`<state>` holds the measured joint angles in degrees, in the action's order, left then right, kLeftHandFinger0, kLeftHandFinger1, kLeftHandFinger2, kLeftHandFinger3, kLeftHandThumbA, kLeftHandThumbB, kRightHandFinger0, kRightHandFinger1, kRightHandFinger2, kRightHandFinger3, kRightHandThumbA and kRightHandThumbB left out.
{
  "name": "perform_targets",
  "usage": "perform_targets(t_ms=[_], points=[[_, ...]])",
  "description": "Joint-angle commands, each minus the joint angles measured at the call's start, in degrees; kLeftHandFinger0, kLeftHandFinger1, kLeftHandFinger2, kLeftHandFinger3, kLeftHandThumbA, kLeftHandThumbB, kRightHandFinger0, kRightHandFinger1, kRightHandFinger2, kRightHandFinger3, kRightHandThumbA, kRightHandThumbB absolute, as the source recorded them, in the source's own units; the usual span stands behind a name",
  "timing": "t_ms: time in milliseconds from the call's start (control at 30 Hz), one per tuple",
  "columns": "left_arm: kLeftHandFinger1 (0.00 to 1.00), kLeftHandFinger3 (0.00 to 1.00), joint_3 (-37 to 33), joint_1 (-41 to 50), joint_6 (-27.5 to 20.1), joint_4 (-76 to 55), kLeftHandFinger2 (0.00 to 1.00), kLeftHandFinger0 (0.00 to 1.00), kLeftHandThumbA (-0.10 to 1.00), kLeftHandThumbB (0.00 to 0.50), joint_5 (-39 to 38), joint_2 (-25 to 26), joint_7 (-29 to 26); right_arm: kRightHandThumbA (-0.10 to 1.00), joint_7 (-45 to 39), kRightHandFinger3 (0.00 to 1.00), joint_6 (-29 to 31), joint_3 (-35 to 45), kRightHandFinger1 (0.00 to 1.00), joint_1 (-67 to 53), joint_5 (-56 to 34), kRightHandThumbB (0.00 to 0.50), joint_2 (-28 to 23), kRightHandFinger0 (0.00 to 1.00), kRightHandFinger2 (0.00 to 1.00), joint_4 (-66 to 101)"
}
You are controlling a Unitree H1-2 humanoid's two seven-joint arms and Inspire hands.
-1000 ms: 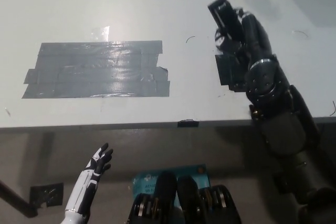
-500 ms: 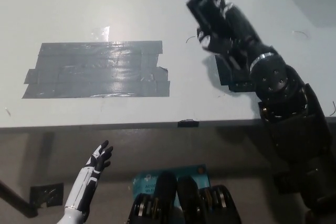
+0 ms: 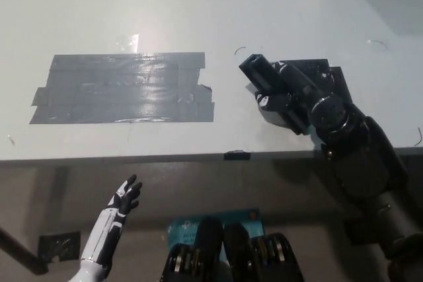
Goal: A person hands a stapler to the robot and the robot grabs it with its right hand and places it on the desk infront of it
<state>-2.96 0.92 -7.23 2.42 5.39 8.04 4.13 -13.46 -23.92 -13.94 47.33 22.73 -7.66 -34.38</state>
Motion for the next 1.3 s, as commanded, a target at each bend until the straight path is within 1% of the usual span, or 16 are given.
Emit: perform_targets(t_ms=[0, 33, 67, 100, 133, 167, 200, 367, 533, 633, 700, 733, 833, 933, 1200, 1267], points=[[1.00, 1.00, -0.50, -0.86, 0.26, -1.94, 1.00, 1.00, 1.00, 0.500, 0.59, 0.99, 1.00, 0.17, 0.55, 1.00, 0.36, 1.14, 0.74, 0.53, -2.51, 0.242, 1.34, 0.30, 1.00, -2.66], [1.00, 1.00, -0.55, -0.92, -0.09, -1.74, 1.00, 1.00, 1.00, 0.500, 0.71, 1.03, 0.93, 0.35, 0.47, 1.00, -0.08, 2.01, 0.66, 0.58, -3.25, 0.270, 1.58, 0.37, 0.92, -2.65], [1.00, 1.00, -0.53, -1.08, -0.22, -1.59, 1.00, 0.99, 1.00, 0.500, 0.69, 1.09, 0.94, 0.46, 0.26, 1.00, 0.05, 2.28, 0.88, 0.56, -3.56, 0.361, 1.58, 0.58, 1.00, -2.45], [1.00, 1.00, -0.54, -1.33, -0.36, -1.37, 1.00, 0.99, 1.00, 0.500, 0.64, 1.12, 0.97, 0.52, 0.01, 1.00, 0.55, 2.41, 1.00, 0.41, -3.70, 0.367, 1.40, 0.75, 1.00, -1.93], [1.00, 1.00, -0.54, -1.40, -0.42, -1.28, 1.00, 1.00, 1.00, 0.500, 0.53, 1.14, 1.05, 0.56, 0.15, 1.00, 1.23, 2.07, 1.00, 0.24, -3.23, 0.374, 1.14, 0.93, 1.00, -1.51], [1.00, 1.00, -0.55, -1.40, -0.36, -1.31, 1.00, 1.00, 1.00, 0.500, 0.39, 1.14, 1.13, 0.65, 0.61, 1.00, 2.71, 1.03, 1.00, 0.07, -1.89, 0.378, 0.57, 1.00, 1.00, -1.05], [1.00, 1.00, -0.53, -1.38, -0.13, -1.48, 1.00, 1.00, 1.00, 0.500, 0.32, 1.13, 1.14, 0.69, 1.35, 1.00, 4.40, 0.25, 1.00, 0.09, -0.89, 0.376, 0.13, 1.00, 1.00, -1.03], [1.00, 1.00, -0.38, -1.47, -0.51, -1.13, 1.00, 0.98, 1.00, 0.500, 0.18, 1.16, 0.97, 0.69, 4.95, 1.00, 7.94, 1.86, 1.00, -0.60, -1.73, 0.412, 0.44, 1.00, 1.00, 0.71], [1.00, 1.00, -0.53, -1.33, -0.62, -0.97, 1.00, 0.97, 1.00, 0.500, 0.76, 1.25, 0.76, 0.82, 9.73, 1.00, 10.67, 1.74, 1.00, -1.50, 0.49, 0.412, 0.03, 1.00, 1.00, 4.88], [1.00, 1.00, -0.50, -1.32, -0.72, -0.86, 1.00, 0.97, 1.00, 0.498, 0.53, 1.20, 0.75, 0.84, 13.45, 1.00, 13.52, 2.04, 1.00, -1.45, 1.51, 0.414, 0.03, 1.00, 1.00, 5.98], [1.00, 1.00, -0.61, -0.97, -0.79, -0.88, 1.00, 0.97, 1.00, 0.500, 0.42, 1.09, 0.81, 0.88, 14.57, 1.00, 13.55, 1.88, 1.00, -1.92, 2.45, 0.430, -0.11, 1.00, 1.00, 7.57], [1.00, 1.00, -0.68, -1.01, -1.00, -0.78, 1.00, 0.97, 1.00, 0.497, 0.57, 1.20, 0.85, 0.93, 16.70, 1.00, 13.59, 1.81, 1.00, -1.75, 3.88, 0.464, -0.09, 1.00, 1.00, 8.68], [1.00, 1.00, -0.74, -1.24, -1.40, -0.61, 1.00, 0.96, 1.00, 0.496, 0.74, 1.30, 0.79, 1.00, 20.35, 1.00, 13.81, 1.91, 1.00, -1.60, 6.28, 0.479, -0.15, 1.00, 1.00, 11.82], [1.00, 1.00, -0.73, -1.49, -1.07, -0.87, 1.00, 0.95, 1.00, 0.498, 0.84, 1.19, 0.61, 1.00, 21.97, 1.00, 12.59, 3.20, 1.00, -1.45, 7.19, 0.493, -0.22, 1.00, 1.00, 17.31], [1.00, 1.00, -0.47, -2.39, -1.07, -0.38, 1.00, 0.97, 1.00, 0.498, -0.13, 1.00, 0.80, 1.00, 22.67, 1.00, 11.79, 9.54, 1.00, 0.33, 6.65, 0.500, -2.46, 1.00, 1.00, 37.95], [1.00, 1.00, -0.53, -2.63, -0.83, -0.41, 1.00, 0.98, 1.00, 0.496, -0.17, 1.02, 0.92, 1.00, 20.04, 1.00, 10.80, 10.00, 1.00, -2.24, 6.43, 0.458, -2.45, 1.00, 1.00, 49.00]])
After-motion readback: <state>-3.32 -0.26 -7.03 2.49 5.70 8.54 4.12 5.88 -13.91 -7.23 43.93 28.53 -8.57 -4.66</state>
